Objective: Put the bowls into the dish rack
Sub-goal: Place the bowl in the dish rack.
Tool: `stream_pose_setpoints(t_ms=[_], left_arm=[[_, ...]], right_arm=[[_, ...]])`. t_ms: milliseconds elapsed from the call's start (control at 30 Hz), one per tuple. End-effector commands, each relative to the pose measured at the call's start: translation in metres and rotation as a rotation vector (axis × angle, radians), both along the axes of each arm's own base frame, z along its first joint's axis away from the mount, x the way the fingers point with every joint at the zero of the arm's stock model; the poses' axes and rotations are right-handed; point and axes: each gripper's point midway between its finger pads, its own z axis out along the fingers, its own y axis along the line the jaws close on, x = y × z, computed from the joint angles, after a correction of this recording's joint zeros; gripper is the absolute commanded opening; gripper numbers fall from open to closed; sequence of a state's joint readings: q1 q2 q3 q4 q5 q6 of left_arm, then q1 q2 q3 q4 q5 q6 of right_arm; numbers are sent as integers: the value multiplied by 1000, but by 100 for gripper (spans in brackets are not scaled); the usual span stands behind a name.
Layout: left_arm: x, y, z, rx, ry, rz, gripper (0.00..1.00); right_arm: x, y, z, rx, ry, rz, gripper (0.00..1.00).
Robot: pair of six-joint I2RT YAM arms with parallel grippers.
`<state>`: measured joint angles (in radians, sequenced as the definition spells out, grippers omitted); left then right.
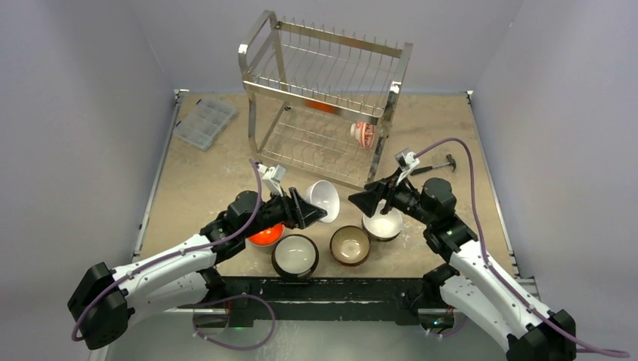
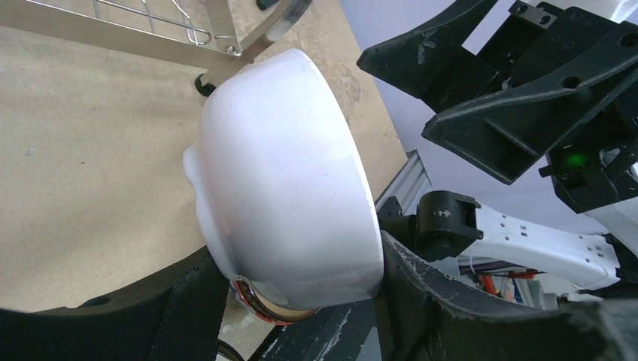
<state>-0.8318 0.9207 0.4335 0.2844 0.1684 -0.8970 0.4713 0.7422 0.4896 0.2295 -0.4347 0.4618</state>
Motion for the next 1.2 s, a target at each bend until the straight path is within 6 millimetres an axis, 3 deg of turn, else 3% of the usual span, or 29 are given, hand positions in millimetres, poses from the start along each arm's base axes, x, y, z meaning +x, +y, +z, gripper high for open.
stream_pose_setpoints(t_ms=[0, 367, 667, 1000, 1167], left_arm=[[11, 5, 15, -2, -90, 52, 0], [36, 1, 12, 14, -175, 121, 0], [77, -20, 23, 41, -190, 102, 0], [134, -22, 30, -77, -202, 111, 0], [161, -35, 29, -62, -223, 107, 0]], right_arm=[[7, -10, 12, -13, -43, -73, 82], [13, -31, 5, -69, -53, -192, 80], [14, -37, -1, -106, -58, -214, 80], [13, -33, -4, -111, -50, -187, 81], [12, -32, -5, -113, -49, -177, 80]])
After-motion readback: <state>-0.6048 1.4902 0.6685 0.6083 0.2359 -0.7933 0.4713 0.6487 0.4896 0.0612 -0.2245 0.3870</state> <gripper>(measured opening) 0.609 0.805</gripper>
